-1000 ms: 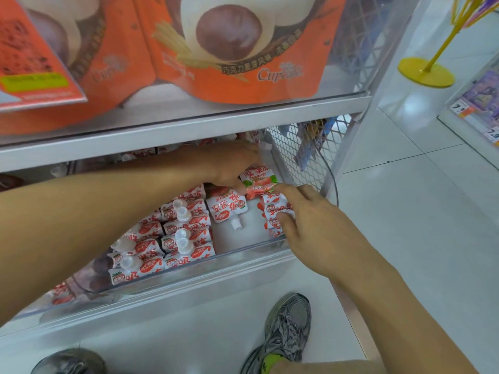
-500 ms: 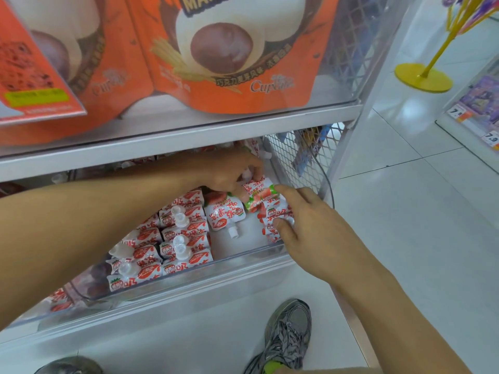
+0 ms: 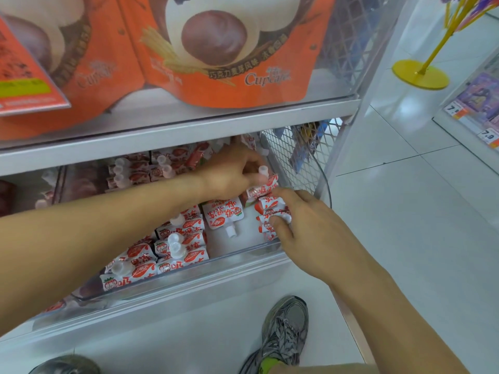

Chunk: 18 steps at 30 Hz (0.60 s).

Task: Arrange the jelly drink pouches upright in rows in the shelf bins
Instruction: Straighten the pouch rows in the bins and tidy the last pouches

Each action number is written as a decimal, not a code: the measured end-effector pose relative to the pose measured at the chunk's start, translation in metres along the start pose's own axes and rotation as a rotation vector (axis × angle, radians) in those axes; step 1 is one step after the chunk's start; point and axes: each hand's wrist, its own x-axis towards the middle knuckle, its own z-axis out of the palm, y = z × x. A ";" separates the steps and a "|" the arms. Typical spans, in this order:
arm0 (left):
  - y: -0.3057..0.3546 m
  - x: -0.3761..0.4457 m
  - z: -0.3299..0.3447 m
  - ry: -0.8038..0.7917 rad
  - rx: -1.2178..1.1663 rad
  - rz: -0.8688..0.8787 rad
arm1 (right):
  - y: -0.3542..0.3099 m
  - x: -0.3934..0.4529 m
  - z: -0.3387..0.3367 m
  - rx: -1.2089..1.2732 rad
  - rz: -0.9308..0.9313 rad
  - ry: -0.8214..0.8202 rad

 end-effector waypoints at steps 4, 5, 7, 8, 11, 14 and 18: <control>-0.004 -0.004 0.006 0.003 -0.118 -0.054 | 0.001 0.002 -0.001 0.013 0.002 -0.012; -0.005 -0.005 0.006 0.029 -0.118 -0.070 | 0.001 0.002 -0.002 0.022 -0.002 -0.009; -0.006 -0.003 0.007 0.072 -0.083 -0.094 | 0.000 0.000 -0.001 0.022 -0.005 -0.016; -0.005 -0.001 0.008 0.090 -0.080 -0.101 | 0.001 0.000 0.000 0.004 -0.008 -0.028; 0.004 0.003 0.014 0.111 -0.095 -0.057 | 0.001 -0.002 -0.002 -0.021 -0.058 -0.041; 0.002 0.006 0.020 -0.008 -0.067 0.063 | -0.002 -0.008 -0.023 0.174 -0.022 0.261; -0.010 0.011 0.016 -0.189 0.104 -0.007 | 0.013 -0.012 -0.044 0.317 0.191 0.526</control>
